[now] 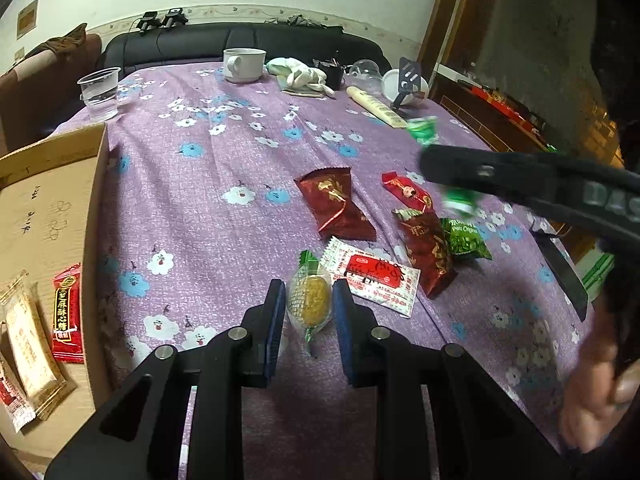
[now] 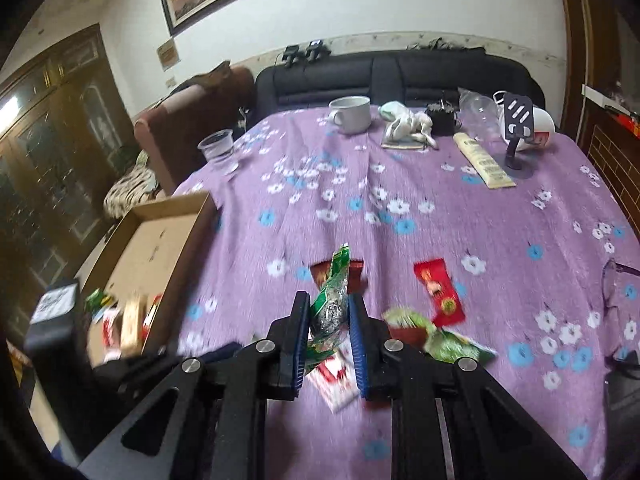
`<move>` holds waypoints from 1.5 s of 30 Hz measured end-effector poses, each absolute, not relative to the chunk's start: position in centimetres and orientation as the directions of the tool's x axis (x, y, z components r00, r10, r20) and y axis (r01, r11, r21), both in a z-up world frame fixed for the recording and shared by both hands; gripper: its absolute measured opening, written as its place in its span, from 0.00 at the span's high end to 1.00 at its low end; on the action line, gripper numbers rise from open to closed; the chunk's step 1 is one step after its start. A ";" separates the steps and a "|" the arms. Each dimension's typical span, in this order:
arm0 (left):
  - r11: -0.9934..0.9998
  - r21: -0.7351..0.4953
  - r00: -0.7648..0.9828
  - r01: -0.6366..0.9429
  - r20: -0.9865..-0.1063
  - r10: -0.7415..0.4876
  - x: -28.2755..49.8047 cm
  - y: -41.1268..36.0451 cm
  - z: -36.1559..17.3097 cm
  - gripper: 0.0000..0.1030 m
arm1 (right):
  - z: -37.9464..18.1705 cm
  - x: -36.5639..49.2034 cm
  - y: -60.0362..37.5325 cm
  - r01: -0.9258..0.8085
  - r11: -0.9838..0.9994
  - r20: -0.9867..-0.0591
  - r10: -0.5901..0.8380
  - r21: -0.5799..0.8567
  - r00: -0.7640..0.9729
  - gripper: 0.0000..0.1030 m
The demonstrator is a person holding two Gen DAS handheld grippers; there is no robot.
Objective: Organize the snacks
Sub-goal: 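Grasp the clear yellow sweet with the left tool while the right tool grasps the green-wrapped sweet, then carry both sweets over the tray with both tools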
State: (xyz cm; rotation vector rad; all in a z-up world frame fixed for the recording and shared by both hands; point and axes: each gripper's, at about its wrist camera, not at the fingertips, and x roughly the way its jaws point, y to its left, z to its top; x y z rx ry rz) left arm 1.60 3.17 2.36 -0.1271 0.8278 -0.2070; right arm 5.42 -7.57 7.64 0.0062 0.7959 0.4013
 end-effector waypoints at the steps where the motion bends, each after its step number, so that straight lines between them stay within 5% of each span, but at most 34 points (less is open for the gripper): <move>1: 0.972 -0.195 0.659 0.130 -0.716 -0.232 1.6 3.3 2.4 0.79 | 7.0 5.6 -7.4 -0.351 0.921 -0.684 0.367 0.170 0.630 0.81; 7: 0.971 -0.200 0.657 0.130 -0.716 -0.236 1.7 3.3 2.3 0.79 | 3.3 7.2 -8.1 -0.336 0.908 -0.725 0.405 0.249 0.557 0.81; 34: 0.980 -0.123 0.603 0.159 -0.774 -0.195 2.1 1.4 1.1 0.80 | 4.5 5.5 -8.4 -0.358 0.897 -0.675 0.434 0.261 0.596 0.81; 45: 0.983 -0.139 0.691 0.120 -0.700 -0.183 0.7 2.5 2.9 0.81 | 5.5 4.2 -7.9 -0.405 0.881 -0.640 0.461 0.246 0.614 0.81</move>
